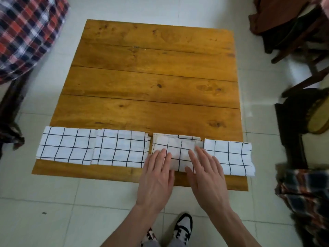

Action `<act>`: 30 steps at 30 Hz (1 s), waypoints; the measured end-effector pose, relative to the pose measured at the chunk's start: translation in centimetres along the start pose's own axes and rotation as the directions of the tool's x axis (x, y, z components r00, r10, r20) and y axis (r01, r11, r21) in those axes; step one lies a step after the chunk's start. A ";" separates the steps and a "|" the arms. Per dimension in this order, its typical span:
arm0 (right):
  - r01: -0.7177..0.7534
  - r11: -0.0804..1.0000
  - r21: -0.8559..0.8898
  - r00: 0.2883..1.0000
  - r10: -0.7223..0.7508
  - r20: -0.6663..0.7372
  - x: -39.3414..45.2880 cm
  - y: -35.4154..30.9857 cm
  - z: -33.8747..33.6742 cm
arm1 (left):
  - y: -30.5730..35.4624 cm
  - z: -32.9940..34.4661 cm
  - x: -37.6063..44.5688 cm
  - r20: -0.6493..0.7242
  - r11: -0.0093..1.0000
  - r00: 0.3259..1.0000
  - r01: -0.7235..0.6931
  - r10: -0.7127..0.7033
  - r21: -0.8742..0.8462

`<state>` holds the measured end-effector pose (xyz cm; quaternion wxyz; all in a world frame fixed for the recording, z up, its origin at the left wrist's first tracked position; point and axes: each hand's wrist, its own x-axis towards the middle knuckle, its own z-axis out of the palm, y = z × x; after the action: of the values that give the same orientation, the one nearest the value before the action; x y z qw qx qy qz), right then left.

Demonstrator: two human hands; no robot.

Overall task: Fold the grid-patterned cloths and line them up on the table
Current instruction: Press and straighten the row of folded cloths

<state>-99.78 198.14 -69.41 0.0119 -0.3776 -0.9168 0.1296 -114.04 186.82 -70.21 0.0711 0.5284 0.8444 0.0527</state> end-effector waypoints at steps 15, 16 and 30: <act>0.122 0.989 -0.078 0.984 -0.111 0.139 0.0 0.1 2.6 | -0.4 1.7 -1.4 0.050 0.999 0.998 0.039 -0.041 0.038; 0.121 0.989 -0.078 0.985 -0.110 0.135 0.1 0.1 2.8 | -0.4 1.7 -1.4 0.049 0.999 0.998 0.040 -0.042 0.035; 0.080 0.995 -0.066 0.994 -0.075 0.085 0.3 -0.9 3.1 | -1.3 1.8 -0.9 0.023 1.000 1.000 0.011 -0.011 -0.005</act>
<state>-100.93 197.03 -72.24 -0.0340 -0.3362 -0.9344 0.1126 -114.55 185.49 -72.10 0.0822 0.5243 0.8462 0.0485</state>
